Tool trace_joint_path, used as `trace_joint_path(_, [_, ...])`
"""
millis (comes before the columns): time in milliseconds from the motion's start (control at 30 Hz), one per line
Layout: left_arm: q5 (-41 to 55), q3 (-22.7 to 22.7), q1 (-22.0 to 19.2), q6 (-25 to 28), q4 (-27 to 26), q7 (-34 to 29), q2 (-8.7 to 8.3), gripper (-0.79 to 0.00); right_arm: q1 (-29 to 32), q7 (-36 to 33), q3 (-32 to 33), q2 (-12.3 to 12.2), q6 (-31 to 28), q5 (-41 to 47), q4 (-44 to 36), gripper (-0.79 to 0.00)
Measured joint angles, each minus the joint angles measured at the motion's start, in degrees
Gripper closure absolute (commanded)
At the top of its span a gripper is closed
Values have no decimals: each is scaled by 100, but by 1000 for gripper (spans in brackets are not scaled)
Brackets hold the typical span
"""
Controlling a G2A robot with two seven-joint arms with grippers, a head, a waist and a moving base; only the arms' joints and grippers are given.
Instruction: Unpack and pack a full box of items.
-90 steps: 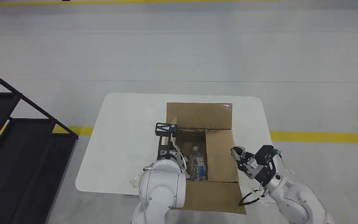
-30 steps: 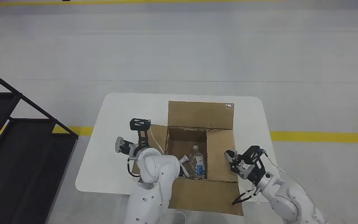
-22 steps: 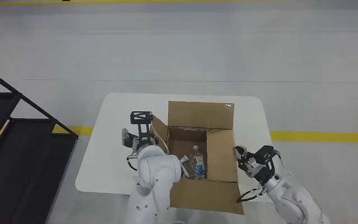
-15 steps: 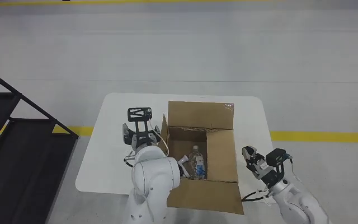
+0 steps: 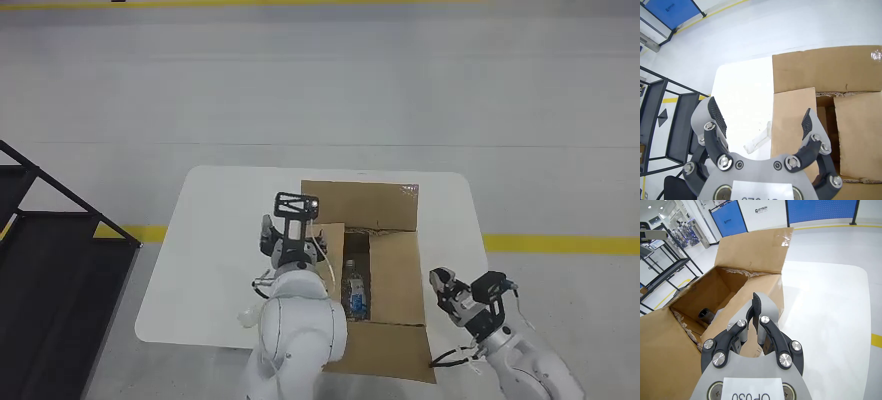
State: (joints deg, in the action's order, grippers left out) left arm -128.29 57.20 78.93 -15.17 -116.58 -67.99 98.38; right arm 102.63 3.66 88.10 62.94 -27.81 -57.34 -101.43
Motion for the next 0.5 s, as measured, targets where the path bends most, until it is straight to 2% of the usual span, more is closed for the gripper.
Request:
trace_joint_path(300, [426, -83, 105, 316, 13, -376, -53, -785, -477, -699, -278, -5, -161, -225, -87, 0])
trace_joint_path(400, [610, -324, 55, 369, 227, -620, -79, -785, -620, -755, -403, 10, -96, -268, -10, 0])
trace_joint_path(500, [577, -667, -66, 231, 668, -861, -104, -785, -677, -688, -481, 30, 63, -271, 91, 0])
